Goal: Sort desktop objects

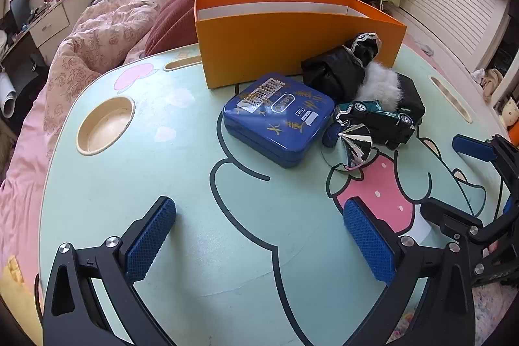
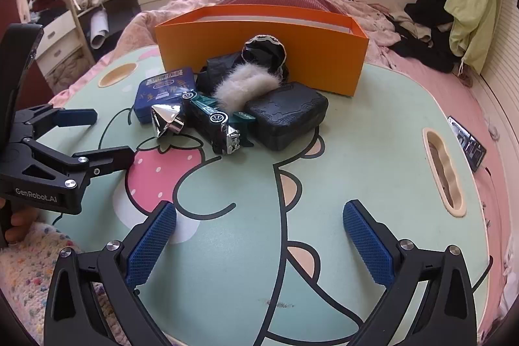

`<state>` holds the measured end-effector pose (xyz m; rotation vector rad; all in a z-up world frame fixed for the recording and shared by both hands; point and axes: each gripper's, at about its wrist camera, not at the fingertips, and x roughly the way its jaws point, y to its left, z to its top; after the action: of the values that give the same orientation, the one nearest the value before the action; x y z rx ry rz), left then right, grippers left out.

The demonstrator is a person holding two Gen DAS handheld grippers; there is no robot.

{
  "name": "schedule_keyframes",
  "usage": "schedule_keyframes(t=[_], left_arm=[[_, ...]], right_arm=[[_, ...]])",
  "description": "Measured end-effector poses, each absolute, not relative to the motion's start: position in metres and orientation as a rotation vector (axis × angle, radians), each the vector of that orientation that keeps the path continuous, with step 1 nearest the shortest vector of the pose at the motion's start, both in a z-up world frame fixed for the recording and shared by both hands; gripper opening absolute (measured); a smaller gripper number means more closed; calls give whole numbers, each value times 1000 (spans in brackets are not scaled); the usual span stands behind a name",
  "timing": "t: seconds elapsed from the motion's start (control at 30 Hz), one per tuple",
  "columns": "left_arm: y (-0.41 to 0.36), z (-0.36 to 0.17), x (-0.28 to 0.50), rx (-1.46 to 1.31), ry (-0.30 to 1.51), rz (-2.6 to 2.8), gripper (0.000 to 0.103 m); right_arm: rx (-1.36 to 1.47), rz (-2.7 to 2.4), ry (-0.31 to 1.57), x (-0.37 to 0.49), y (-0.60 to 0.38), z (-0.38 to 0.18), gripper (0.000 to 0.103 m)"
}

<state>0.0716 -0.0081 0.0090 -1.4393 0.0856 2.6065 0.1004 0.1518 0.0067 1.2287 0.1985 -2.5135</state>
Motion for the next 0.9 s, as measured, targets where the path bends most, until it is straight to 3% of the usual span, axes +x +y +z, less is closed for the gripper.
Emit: schedule_keyframes(t=[0.9], left_arm=[[-7, 10, 71, -1436, 83, 2607, 103]], right_arm=[[1225, -2514, 199, 100, 151, 7, 103]])
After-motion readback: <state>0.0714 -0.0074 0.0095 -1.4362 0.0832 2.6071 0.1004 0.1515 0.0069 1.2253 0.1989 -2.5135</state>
